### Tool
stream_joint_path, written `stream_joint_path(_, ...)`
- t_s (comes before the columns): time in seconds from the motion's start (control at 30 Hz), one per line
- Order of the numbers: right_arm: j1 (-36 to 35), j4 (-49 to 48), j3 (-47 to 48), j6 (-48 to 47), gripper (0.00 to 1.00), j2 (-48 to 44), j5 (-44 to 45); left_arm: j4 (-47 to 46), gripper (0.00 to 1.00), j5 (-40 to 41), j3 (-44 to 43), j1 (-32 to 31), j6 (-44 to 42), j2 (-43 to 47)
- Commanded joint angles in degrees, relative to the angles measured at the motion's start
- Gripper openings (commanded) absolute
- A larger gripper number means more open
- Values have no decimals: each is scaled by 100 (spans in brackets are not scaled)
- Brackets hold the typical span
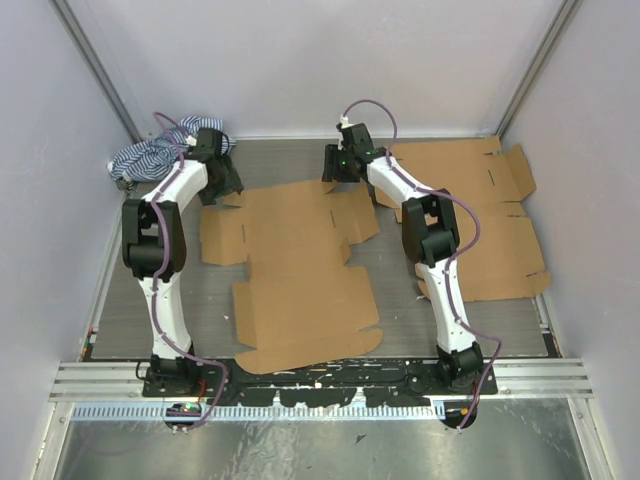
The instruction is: Fold the paper box
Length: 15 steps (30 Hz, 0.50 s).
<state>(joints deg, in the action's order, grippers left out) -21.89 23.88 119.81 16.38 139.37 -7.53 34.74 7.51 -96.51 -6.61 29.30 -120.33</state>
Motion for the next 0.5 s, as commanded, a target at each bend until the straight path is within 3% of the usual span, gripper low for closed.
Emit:
stream_joint_path(0.0,22,-189,397,-87,59,44,-140,241,76,95,-371,39,-126,-269)
stream_joint_path(0.47,15,-379,199,-32,56,-112,-595,-264,72,-691,-412,38,54,-297)
